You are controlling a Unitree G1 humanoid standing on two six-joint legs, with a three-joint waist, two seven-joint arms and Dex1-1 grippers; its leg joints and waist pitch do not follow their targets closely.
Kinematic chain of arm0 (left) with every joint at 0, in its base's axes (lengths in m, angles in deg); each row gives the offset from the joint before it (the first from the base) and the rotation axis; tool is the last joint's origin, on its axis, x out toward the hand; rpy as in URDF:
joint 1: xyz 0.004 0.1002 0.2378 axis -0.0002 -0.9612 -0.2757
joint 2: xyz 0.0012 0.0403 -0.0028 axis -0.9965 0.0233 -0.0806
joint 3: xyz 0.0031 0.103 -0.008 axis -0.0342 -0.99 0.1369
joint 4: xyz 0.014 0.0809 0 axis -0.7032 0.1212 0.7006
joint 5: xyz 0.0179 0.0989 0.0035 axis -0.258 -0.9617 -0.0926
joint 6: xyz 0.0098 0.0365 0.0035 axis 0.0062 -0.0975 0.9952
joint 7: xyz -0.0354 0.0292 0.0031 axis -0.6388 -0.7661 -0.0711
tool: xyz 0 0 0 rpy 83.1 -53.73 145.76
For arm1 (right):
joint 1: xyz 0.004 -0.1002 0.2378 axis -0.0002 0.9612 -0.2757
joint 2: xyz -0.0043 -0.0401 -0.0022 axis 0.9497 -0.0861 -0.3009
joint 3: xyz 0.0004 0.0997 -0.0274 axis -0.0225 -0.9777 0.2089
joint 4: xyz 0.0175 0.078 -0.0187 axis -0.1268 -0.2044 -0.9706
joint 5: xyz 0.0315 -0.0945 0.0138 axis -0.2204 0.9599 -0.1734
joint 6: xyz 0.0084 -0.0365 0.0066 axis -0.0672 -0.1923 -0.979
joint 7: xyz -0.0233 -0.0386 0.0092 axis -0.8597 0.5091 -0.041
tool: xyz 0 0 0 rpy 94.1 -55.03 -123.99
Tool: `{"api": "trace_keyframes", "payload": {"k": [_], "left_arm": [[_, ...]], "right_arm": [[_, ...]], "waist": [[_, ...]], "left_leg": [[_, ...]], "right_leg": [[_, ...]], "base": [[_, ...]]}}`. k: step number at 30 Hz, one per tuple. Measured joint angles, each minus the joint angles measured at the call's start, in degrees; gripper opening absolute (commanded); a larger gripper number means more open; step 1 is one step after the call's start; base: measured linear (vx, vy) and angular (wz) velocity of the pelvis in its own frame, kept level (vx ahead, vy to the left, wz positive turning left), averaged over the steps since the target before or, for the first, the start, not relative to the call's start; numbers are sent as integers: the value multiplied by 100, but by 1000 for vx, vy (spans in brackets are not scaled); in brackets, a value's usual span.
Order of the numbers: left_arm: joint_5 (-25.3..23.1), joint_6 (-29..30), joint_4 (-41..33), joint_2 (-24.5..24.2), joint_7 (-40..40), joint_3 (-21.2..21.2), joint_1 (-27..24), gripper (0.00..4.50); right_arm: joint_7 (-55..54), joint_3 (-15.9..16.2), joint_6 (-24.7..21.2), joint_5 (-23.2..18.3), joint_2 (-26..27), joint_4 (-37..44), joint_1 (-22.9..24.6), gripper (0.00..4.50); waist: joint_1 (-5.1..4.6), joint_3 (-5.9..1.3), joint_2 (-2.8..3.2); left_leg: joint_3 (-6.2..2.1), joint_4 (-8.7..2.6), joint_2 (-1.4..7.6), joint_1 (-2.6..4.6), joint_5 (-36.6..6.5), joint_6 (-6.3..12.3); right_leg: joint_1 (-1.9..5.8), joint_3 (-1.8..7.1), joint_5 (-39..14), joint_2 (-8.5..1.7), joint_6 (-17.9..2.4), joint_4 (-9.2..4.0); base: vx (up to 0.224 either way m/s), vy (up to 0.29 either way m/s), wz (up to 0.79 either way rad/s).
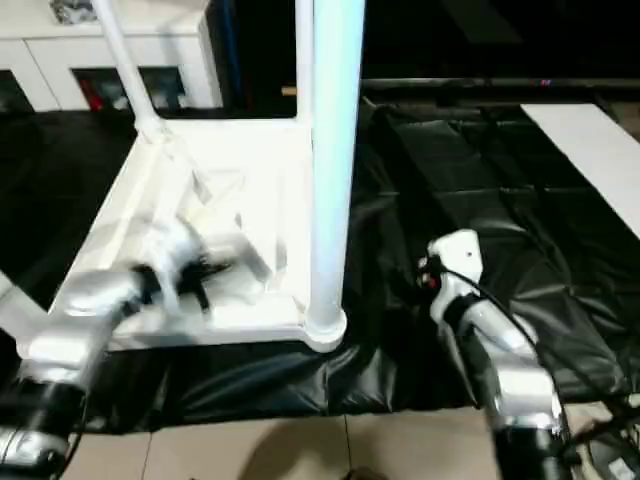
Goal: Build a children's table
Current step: Rotate leg to tighten
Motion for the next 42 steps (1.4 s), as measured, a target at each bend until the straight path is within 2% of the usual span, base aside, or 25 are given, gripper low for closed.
{"api": "trace_keyframes", "payload": {"k": [2,6,15,17,18,19,21,22,23,24,25,26,27,28,29,30,31,32,33,34,36,37,38,40,42], "left_arm": [[-51,443,-370,299,-807,411,-275,132],[-18,396,-600,667,-1513,804,-647,140],[-211,347,-1374,1052,-2471,758,-1389,140],[-215,436,-1609,1085,-2563,768,-1430,140],[-233,487,-1679,1070,-2581,765,-1432,140],[-263,554,-1733,1052,-2614,766,-1431,140],[-263,602,-1747,1044,-2686,775,-1465,140],[-256,601,-1798,1046,-2711,788,-1583,156],[-239,593,-1870,1048,-2721,809,-1715,166],[-205,558,-1990,1049,-2733,860,-1914,173],[-171,528,-2116,1042,-2774,969,-2169,187],[-166,522,-2203,1001,-2825,1048,-2281,187],[-166,513,-2282,955,-2851,1079,-2235,201],[-157,457,-2471,955,-2884,1099,-2198,212],[-149,397,-2636,996,-2935,1171,-2274,218],[-146,370,-2737,1062,-2963,1227,-2520,223],[-149,408,-2813,1079,-2957,1254,-2947,223],[-155,457,-2859,1080,-2961,1271,-3098,236],[-153,490,-2966,1084,-2961,1288,-3170,248],[-147,488,-3094,1064,-2969,1334,-3186,256],[-147,484,-3241,1082,-3015,1434,-3423,268],[-146,483,-3253,1082,-3060,1484,-3486,293],[-123,472,-3254,1081,-3113,1547,-3492,300],[-60,462,-3245,1064,-3193,1652,-3475,312],[18,460,-3101,879,-3142,1668,-3235,324]], "right_arm": [[-353,5,34,77,227,228,66,415],[-1015,-11,-55,301,558,391,118,443],[-1196,440,-588,396,825,649,632,443],[-1187,475,-598,398,825,758,657,443],[-1180,487,-598,398,820,780,657,443],[-1178,489,-604,399,817,803,656,443],[-1176,488,-623,400,809,806,655,443],[-1146,490,-624,401,772,803,659,448],[-1112,491,-624,402,710,799,667,450],[-1054,490,-608,402,618,791,666,450],[-978,474,-587,401,492,784,651,450],[-911,466,-556,398,399,789,662,450],[-863,375,-529,397,300,785,761,450],[-821,259,-533,399,131,750,846,450],[-729,206,-539,390,-12,734,740,450],[-600,230,-546,373,-113,719,629,450],[-313,228,-542,240,-281,786,697,450],[-119,200,-556,171,-417,783,812,450],[116,187,-572,98,-624,784,958,450],[326,156,-595,30,-742,763,992,450],[793,145,-591,-125,-963,824,1054,450],[1023,142,-583,-251,-1030,908,1058,450],[1275,164,-586,-399,-1100,1055,1106,450],[1693,265,-601,-644,-1169,1296,1134,450],[2048,394,-724,-878,-1218,1469,1186,450]], "waist": [[2,8,-53],[61,21,-81],[148,19,-89],[170,-1,-95],[177,-51,-91],[188,-117,-88],[183,-142,-91],[183,-141,-90],[182,-126,-86],[152,-106,-84],[85,-20,-9],[153,60,10],[210,106,-17],[556,100,-221],[671,55,-406],[731,89,-399],[847,68,-275],[869,86,-264],[872,90,-249],[884,146,-238],[843,167,-257],[824,162,-253],[811,157,-263],[701,146,-285],[647,140,-362]], "left_leg": [[-1,-1,1,-3,0,-1],[-2,3,-2,-5,1,-3],[-3,3,-4,-39,-3,-9],[-7,53,1,-125,28,28],[-13,101,14,-226,36,38],[-23,185,23,-392,71,69],[-41,259,23,-585,117,171],[-38,275,31,-671,134,257],[-23,288,52,-680,142,283],[-1,306,82,-640,108,228],[-43,328,141,-522,60,149],[-43,276,197,-458,56,132],[12,278,191,-431,56,129],[323,282,266,-398,57,129],[473,403,269,-390,43,107],[365,675,263,-460,-153,7],[-80,1071,-16,-432,-196,74],[-232,1073,-224,-279,-206,62],[-229,862,-324,-65,-383,53],[-193,625,-342,37,-509,38],[-89,366,-270,69,-474,66],[-68,300,-264,107,-427,116],[-51,288,-265,116,-399,155],[-43,287,-270,118,-391,160],[-23,274,-285,114,-391,160]], "right_leg": [[-1,1,-2,4,3,-1],[-2,7,-3,5,6,-13],[-6,22,-4,8,36,-13],[-74,25,75,30,53,-2],[-167,24,107,56,64,7],[-326,11,178,76,63,40],[-483,-1,281,76,39,20],[-525,-21,362,72,11,-55],[-515,-52,387,64,16,-119],[-473,-101,364,45,42,-159],[-324,-319,293,2,90,-270],[-179,-407,-98,-36,66,93],[-143,-453,-454,-69,-22,763],[113,-366,-824,-11,-95,1254],[161,-62,-1426,126,-25,1412],[110,49,-1494,184,-43,1462],[159,150,-1481,209,-19,1417],[175,195,-1467,213,3,1345],[166,200,-1464,268,6,1242],[190,269,-1393,342,-21,1131],[327,285,-1054,412,-153,675],[421,269,-797,403,-136,482],[450,266,-697,390,-93,414],[479,266,-672,377,-52,346],[479,265,-648,346,-9,323]], "base": [[0,0,0],[0,0,0],[0,0,0],[0,0,0],[0,0,0],[0,0,0],[-113,6,-4],[-142,16,-2],[-182,33,-4],[-185,61,-17],[-185,61,-17],[-211,55,-23],[-197,-9,7],[-197,-9,7],[-95,-145,15],[-47,-140,-5],[-47,-140,-5],[0,0,0],[-100,22,45],[-100,22,45],[-136,12,31],[-109,29,15],[-60,96,2],[-46,85,-3],[-14,31,-1]]}}
